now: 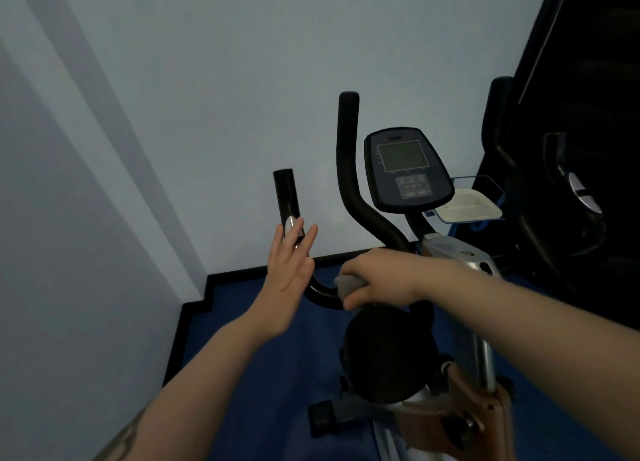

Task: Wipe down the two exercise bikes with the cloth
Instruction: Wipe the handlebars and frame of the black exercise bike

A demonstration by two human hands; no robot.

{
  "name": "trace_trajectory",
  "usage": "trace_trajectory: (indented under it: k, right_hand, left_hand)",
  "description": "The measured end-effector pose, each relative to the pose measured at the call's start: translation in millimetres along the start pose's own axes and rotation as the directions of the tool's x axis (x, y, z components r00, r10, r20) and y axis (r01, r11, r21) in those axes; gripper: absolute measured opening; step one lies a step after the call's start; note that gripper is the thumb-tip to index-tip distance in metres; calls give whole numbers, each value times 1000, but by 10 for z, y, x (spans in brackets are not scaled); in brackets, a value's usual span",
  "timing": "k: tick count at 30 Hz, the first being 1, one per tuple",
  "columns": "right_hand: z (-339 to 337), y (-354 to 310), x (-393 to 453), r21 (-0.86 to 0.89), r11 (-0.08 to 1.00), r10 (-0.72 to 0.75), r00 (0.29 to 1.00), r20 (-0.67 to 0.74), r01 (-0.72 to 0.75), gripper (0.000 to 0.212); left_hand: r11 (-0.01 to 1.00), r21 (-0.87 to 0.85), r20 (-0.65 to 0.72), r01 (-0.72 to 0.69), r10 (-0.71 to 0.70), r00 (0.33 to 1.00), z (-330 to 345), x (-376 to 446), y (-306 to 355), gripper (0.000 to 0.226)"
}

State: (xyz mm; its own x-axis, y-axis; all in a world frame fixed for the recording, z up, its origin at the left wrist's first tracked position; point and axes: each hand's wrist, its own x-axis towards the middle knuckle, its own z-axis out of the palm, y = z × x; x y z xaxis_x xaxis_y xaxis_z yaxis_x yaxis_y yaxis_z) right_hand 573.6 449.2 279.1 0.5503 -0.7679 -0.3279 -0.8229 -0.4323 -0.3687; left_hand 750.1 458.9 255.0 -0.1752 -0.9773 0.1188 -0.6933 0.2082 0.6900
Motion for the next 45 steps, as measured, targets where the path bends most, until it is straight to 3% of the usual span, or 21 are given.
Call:
trace_trajectory:
  k: [3,7,10,14,18,23,27,30,32,34,35,37,38,39,42,45]
  right_hand:
    - [116,-70,48,88,996,-26,997,-69,32,28]
    - [58,56,-105,95,995,24,999,-41,-20,34]
    - [51,-67,10,88,995,47,998,-38,-44,27]
    - [147,-341,181,158,987,53,993,-107,-36,33]
    - [19,-229,-62,-42,993,110,993,-32,-111,31]
    - [232,-525,159,-216,956,181,979,-97,-198,40]
    - [101,-340,-77,-23,979,197,973,-116,-201,41]
    - [-30,-172,-286,6,978,208,970,-123,-209,41]
    - [-31,-117,-414,87,979,199,959,-203,-184,34]
    - [-27,-24,-638,274,954,224,894,-388,-120,30]
    - [-25,46,-761,360,931,256,822,-508,-67,29]
    - [28,215,-932,475,880,378,601,-705,3,29]
    - [78,274,-937,517,856,445,507,-738,3,30]
    - [142,312,-889,566,824,505,466,-727,-10,32]
    - [406,299,-616,590,798,553,540,-635,-124,28]
    - [616,275,-584,567,820,518,524,-677,-78,26]
  left_hand:
    - [968,-90,1,-235,236,972,89,-161,-289,53]
    - [951,-72,0,-301,302,953,134,-76,-556,53]
    - [943,-93,-4,-318,319,948,128,-68,-519,54]
    - [935,-132,-2,-330,332,943,98,-82,-507,54]
    - [914,-132,10,-383,388,922,87,-72,-555,54]
    - [922,-173,-48,-347,344,938,147,-95,-501,52]
    - [932,-87,-71,-351,346,936,92,-109,-494,52]
    - [945,-32,-51,-325,324,945,45,-156,-515,54]
    - [959,-18,-48,-282,281,959,46,-207,-485,55]
    - [974,16,-76,-224,225,971,65,-248,-402,55]
    - [981,11,-100,-195,195,976,77,-263,-346,54]
    - [985,-43,-138,-165,158,978,125,-310,-199,51]
    - [983,-87,-138,-165,152,979,166,-343,-110,49]
    - [976,-146,-120,-159,142,983,220,-380,-11,47]
    - [953,-289,-38,-90,82,996,430,-453,245,39]
    - [989,-145,-12,-36,34,999,582,-446,360,45]
